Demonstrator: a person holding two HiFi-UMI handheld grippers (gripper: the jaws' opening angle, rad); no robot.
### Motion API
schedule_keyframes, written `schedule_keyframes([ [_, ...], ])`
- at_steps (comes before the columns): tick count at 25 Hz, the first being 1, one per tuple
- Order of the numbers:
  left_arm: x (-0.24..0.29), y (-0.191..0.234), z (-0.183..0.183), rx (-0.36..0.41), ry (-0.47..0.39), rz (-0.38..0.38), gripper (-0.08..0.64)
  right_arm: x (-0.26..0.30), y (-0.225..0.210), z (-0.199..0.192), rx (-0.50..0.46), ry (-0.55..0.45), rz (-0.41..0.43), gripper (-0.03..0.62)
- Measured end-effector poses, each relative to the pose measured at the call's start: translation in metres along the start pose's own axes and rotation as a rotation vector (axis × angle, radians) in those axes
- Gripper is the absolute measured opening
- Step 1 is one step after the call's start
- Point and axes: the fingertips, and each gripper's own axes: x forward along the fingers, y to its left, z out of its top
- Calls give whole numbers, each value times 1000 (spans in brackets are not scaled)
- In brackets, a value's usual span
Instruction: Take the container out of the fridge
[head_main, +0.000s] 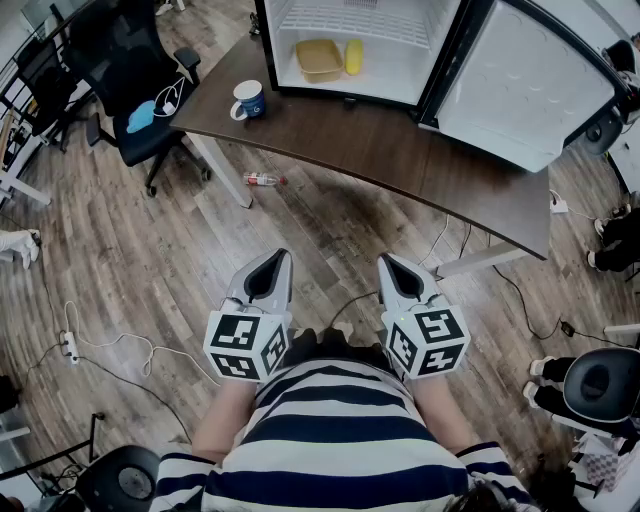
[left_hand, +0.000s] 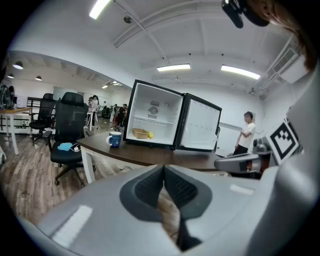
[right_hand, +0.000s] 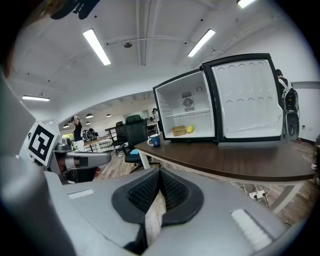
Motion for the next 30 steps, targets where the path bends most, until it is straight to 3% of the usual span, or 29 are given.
schedule_keyframes([
  [14, 25, -17, 0, 33, 4, 49, 0, 7, -38, -8, 22, 19, 56, -9],
  [30, 36, 0, 9, 62, -11, 136, 0, 34, -48, -3, -17, 50, 112, -8],
])
